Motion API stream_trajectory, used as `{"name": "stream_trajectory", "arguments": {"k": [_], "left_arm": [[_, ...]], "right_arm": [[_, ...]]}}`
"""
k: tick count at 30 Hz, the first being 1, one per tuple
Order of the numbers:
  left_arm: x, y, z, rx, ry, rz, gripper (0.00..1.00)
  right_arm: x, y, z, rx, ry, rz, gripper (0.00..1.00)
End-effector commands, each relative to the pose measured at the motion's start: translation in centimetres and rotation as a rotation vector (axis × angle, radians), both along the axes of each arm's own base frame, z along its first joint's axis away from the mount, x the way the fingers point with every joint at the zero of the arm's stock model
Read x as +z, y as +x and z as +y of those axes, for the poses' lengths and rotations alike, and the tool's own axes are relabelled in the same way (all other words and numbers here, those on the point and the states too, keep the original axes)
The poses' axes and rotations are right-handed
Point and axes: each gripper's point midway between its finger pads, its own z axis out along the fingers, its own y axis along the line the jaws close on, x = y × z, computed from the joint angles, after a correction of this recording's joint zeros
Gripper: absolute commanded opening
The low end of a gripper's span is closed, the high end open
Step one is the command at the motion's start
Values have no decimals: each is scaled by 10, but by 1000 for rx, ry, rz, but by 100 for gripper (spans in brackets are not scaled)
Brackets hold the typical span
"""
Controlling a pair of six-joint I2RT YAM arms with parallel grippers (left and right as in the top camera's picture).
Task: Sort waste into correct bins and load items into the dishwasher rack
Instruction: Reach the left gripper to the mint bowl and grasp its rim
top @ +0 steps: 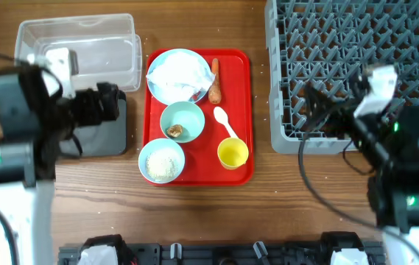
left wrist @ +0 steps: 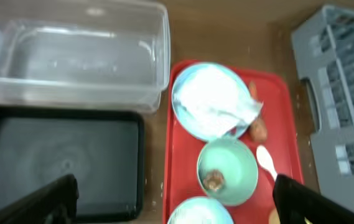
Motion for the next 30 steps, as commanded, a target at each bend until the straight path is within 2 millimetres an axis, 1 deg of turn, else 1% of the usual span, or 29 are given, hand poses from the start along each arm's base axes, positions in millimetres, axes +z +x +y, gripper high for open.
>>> {"name": "stream_trajectory", "arguments": {"k": [1, 3, 5, 6, 7, 8, 9, 11, 12, 14, 15, 16, 17, 18, 19, 20, 22, 24, 25, 28, 30], "left_arm": [[-20, 27, -29, -111, -4, 193, 100], [-41, 36, -47, -164, -1, 259, 100], [-64, 43, -70, -224, 6, 325, 100], [-80, 46, -85, -263, 12, 369, 100], [-91, 48, -96, -290, 18, 394, 100], [-98, 51, -104, -308, 18, 403, 100], [-106, 54, -119, -331, -21, 421, 100], [-118, 47, -159, -429, -139, 475, 100], [-121, 47, -175, -473, -172, 479, 100], [-132, 46, -193, -517, -171, 490, 100], [-141, 46, -202, -532, -150, 501, 100], [-151, 45, -206, -537, -124, 520, 99], [-160, 43, -207, -518, -98, 543, 96], [-171, 43, -206, -478, -63, 572, 90], [-187, 42, -204, -411, -10, 612, 85], [-199, 41, -203, -375, 30, 634, 81], [-222, 36, -212, -384, 84, 671, 78], [-242, 29, -219, -395, 124, 710, 70], [-250, 27, -217, -366, 155, 727, 66], [-266, 28, -207, -261, 243, 738, 52], [-268, 30, -204, -236, 257, 733, 38]], "right_arm": [[-1, 15, 10, 71, -22, 117, 100], [-14, 23, 10, 82, -42, 193, 100], [-28, 29, 10, 83, -40, 242, 100], [-40, 33, 10, 84, -36, 286, 100], [-46, 35, 10, 82, -32, 306, 100], [-50, 37, 10, 79, -25, 321, 100], [-55, 39, 10, 67, -5, 345, 100], [-63, 43, 10, 46, 30, 382, 100], [-65, 44, 10, 44, 33, 392, 100], [-68, 44, 10, 46, 35, 402, 100], [-69, 44, 10, 47, 32, 406, 100], [-69, 44, 10, 48, 31, 406, 100], [-70, 43, 10, 50, 29, 407, 99], [-70, 43, 10, 49, 29, 410, 98], [-71, 42, 10, 50, 28, 412, 95], [-71, 42, 10, 50, 27, 414, 93], [-71, 42, 10, 50, 27, 416, 91], [-71, 42, 10, 51, 27, 416, 90], [-72, 41, 10, 50, 28, 418, 90], [-74, 40, 10, 50, 28, 429, 89], [-78, 39, 10, 50, 28, 438, 89]]}}
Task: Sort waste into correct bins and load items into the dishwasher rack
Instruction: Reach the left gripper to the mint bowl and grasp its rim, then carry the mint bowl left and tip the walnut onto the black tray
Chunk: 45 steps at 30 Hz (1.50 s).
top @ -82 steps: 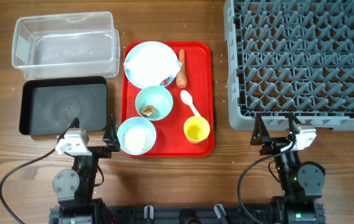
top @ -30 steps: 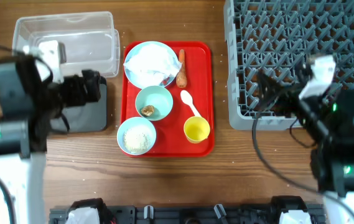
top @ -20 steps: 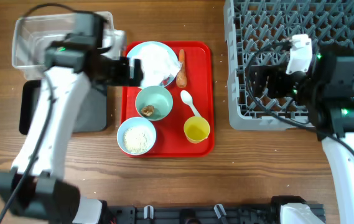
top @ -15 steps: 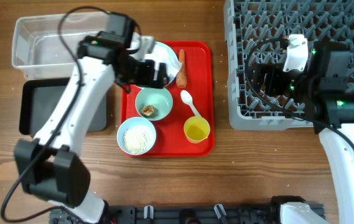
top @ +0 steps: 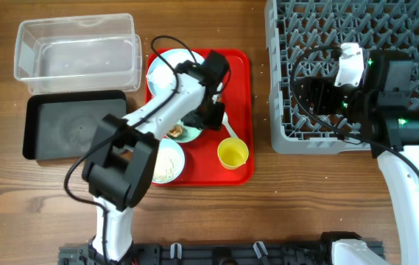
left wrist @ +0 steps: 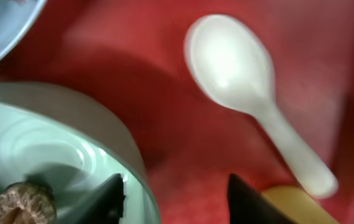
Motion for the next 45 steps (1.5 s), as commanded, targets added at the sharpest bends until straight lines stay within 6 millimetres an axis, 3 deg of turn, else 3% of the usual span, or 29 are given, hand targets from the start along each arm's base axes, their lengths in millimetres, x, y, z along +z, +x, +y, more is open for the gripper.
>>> {"name": "stream_trajectory", "arguments": {"k": [1, 3, 4, 8, 10, 12, 15, 18, 20, 22, 27, 33, 39, 45], "left_arm": [[-4, 10, 14, 74, 89, -47, 30], [-4, 12, 14, 76, 90, -51, 8], [-4, 12, 15, 76, 92, -52, 4], [0, 11, 16, 75, 98, -48, 4], [14, 8, 18, 74, 104, -38, 4], [37, 7, 19, 60, 100, -48, 4], [90, 16, 21, 83, 50, -121, 4], [131, 28, 40, 144, -2, -208, 4], [146, 34, 58, 193, -16, -241, 4], [157, 39, 88, 270, -61, -231, 4], [159, 39, 150, 339, -255, -109, 4], [168, 39, 222, 419, -532, -135, 4], [152, 28, 277, 506, -837, -257, 4], [131, 13, 337, 678, -1023, -452, 4]], "right_arm": [[3, 2, 5, 16, 17, 0, 89], [2, 2, 5, 16, 17, 3, 88], [2, 2, 5, 16, 17, 3, 88], [2, 2, 5, 15, 17, 3, 88], [2, 2, 5, 16, 17, 3, 88], [2, 1, 5, 16, 18, 6, 88], [0, 0, 5, 16, 18, 16, 88], [0, 0, 5, 15, 18, 16, 88], [0, 0, 5, 15, 18, 16, 88], [0, 0, 5, 15, 19, 16, 89], [-2, -2, 5, 14, 19, 28, 89], [-2, -3, 5, 14, 19, 30, 89], [-2, -3, 5, 14, 19, 30, 89], [-2, -3, 5, 14, 19, 31, 89]]}}
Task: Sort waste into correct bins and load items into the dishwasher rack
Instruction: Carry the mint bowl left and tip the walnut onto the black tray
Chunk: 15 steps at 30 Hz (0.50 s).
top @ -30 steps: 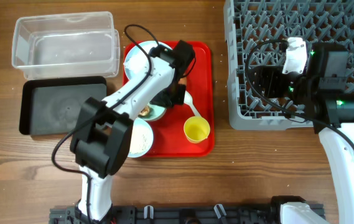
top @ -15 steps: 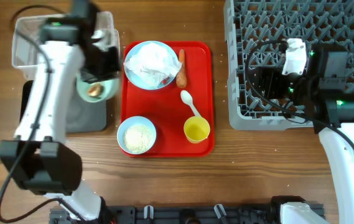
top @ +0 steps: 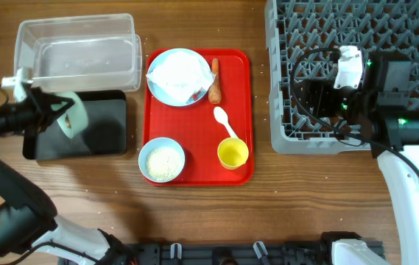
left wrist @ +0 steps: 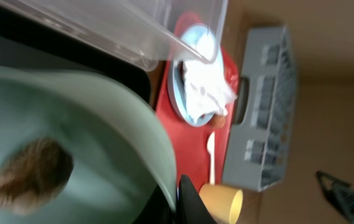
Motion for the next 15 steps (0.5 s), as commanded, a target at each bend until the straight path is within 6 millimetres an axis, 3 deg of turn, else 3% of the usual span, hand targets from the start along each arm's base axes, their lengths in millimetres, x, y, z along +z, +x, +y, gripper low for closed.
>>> {"name": "stream_trajectory", "arguments": {"k": [1, 4, 10, 13, 15], "left_arm": [[10, -7, 21, 97, -158, -188, 4], [14, -15, 36, 164, -226, -275, 4], [52, -17, 44, 212, -420, -437, 4], [50, -15, 46, 216, -419, -421, 4], [33, -13, 51, 210, -314, -384, 4]], "right_arm": [[3, 2, 4, 11, 17, 0, 89], [3, 2, 4, 11, 17, 0, 89], [3, 2, 4, 11, 17, 1, 89], [3, 2, 4, 11, 17, 1, 89], [3, 2, 4, 11, 17, 1, 89]]}}
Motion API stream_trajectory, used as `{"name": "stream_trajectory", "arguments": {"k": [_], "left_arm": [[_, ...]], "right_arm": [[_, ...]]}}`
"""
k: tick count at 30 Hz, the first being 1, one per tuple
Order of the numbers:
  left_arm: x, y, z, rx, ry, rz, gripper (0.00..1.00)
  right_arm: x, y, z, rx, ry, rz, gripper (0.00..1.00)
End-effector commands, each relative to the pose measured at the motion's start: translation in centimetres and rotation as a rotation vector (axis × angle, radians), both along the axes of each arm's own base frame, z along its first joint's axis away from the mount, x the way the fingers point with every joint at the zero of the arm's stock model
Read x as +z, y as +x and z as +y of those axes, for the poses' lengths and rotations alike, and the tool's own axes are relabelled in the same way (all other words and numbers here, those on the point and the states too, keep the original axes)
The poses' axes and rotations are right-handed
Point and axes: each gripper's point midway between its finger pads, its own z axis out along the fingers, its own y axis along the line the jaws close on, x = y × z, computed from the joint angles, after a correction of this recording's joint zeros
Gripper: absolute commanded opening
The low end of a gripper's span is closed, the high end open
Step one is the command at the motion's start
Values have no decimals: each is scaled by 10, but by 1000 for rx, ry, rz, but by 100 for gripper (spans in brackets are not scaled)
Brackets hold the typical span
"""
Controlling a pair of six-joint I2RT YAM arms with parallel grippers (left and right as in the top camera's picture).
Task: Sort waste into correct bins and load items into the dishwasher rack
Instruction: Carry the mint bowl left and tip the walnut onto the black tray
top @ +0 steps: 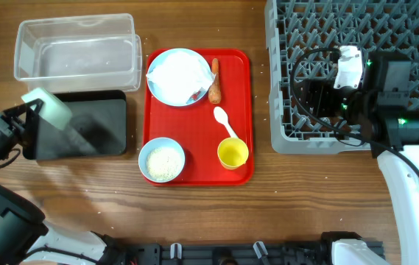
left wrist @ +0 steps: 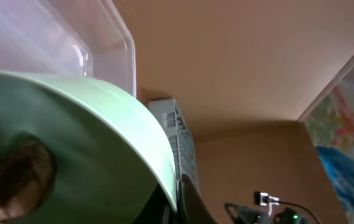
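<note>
My left gripper is shut on the rim of the pale green bowl, which is tipped steeply on its side over the left end of the black tray. In the left wrist view the green bowl fills the frame. A brown food lump still lies inside it, and the gripper pinches its rim. The right gripper hovers over the grey dishwasher rack; its jaws are too dark to read.
A clear plastic bin stands behind the black tray. The red tray holds a plate with crumpled paper, a carrot piece, a white spoon, a yellow cup and a blue bowl of rice.
The left gripper has shifted a little left and tipped the green bowl further, so its outside now faces up. The lump is still inside. The right arm has not moved.
First the green bowl with the lump stood on the red tray and both arms were drawn back. Then the left gripper was at the bowl's rim on the tray. Later it held the bowl tilted over the black tray, and now tips it more steeply.
</note>
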Motion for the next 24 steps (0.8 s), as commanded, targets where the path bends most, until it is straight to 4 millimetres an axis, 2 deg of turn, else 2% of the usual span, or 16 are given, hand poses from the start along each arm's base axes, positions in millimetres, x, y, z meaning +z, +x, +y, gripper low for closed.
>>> {"name": "stream_trajectory", "arguments": {"k": [1, 3, 4, 6, 8, 21, 22, 24], "left_arm": [[-24, 2, 9, 21, 85, 101, 4], [-30, 2, 10, 21, 75, 111, 4], [-24, 3, 9, 15, 40, 77, 4], [1, 4, 5, -1, -100, -33, 4], [-1, 4, 4, 4, -236, 78, 4], [-1, 0, -3, 16, -565, 342, 4], [-1, 0, -4, 17, -578, 353, 4], [-4, 5, 3, 13, -404, 233, 4]], "right_arm": [[3, 2, 4, 11, 17, 1, 89], [3, 2, 4, 11, 17, 1, 89], [3, 2, 4, 12, 16, 0, 89], [3, 2, 4, 12, 16, 1, 89], [3, 2, 4, 12, 16, 1, 89], [1, 1, 4, 11, 17, 9, 89], [1, 1, 4, 11, 17, 9, 89], [1, 1, 4, 11, 17, 9, 89]]}}
